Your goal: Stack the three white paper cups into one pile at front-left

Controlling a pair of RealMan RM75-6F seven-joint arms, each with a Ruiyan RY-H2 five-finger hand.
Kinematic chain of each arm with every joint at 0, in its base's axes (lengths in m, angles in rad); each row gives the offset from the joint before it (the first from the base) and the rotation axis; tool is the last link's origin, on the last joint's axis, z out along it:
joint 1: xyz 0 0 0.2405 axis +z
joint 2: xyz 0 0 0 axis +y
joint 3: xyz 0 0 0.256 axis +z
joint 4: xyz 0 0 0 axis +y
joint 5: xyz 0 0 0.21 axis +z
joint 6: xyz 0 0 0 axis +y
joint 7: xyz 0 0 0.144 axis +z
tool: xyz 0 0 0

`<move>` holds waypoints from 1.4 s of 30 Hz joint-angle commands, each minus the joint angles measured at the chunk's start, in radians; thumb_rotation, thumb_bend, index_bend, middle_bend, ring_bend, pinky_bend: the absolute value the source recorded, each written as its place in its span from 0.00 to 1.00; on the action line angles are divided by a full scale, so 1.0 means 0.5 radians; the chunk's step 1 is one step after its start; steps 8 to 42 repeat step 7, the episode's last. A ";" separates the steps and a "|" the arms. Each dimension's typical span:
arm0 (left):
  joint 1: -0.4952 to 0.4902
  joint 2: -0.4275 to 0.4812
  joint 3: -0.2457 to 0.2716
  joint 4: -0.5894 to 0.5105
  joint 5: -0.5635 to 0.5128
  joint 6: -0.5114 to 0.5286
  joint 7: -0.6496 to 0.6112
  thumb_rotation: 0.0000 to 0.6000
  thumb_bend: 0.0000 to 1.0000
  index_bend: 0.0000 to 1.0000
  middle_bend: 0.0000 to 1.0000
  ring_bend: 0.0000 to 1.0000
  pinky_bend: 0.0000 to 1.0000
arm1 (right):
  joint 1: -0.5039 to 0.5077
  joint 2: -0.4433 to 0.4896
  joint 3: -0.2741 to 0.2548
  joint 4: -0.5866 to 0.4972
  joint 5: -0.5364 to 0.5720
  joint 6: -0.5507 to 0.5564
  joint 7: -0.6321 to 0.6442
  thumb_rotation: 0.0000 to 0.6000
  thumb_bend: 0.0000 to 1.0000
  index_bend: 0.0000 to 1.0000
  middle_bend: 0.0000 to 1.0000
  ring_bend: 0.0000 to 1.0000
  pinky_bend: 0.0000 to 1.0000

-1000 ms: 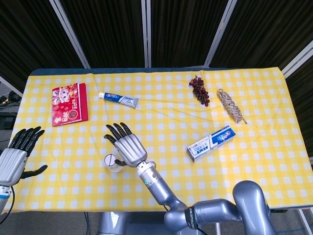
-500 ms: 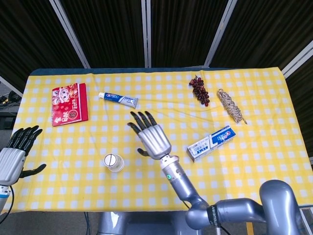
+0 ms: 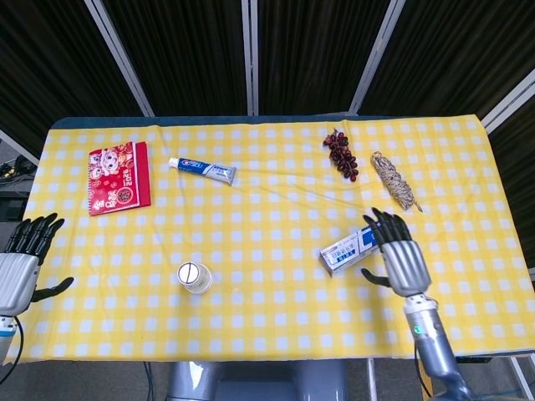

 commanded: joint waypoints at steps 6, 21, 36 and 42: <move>0.050 -0.048 0.020 0.053 0.014 0.063 0.024 1.00 0.15 0.00 0.00 0.00 0.00 | -0.311 0.112 -0.137 0.263 -0.211 0.214 0.298 1.00 0.06 0.08 0.00 0.00 0.00; 0.056 -0.053 0.020 0.056 0.010 0.068 0.025 1.00 0.15 0.00 0.00 0.00 0.00 | -0.336 0.120 -0.141 0.274 -0.232 0.231 0.326 1.00 0.06 0.08 0.00 0.00 0.00; 0.056 -0.053 0.020 0.056 0.010 0.068 0.025 1.00 0.15 0.00 0.00 0.00 0.00 | -0.336 0.120 -0.141 0.274 -0.232 0.231 0.326 1.00 0.06 0.08 0.00 0.00 0.00; 0.056 -0.053 0.020 0.056 0.010 0.068 0.025 1.00 0.15 0.00 0.00 0.00 0.00 | -0.336 0.120 -0.141 0.274 -0.232 0.231 0.326 1.00 0.06 0.08 0.00 0.00 0.00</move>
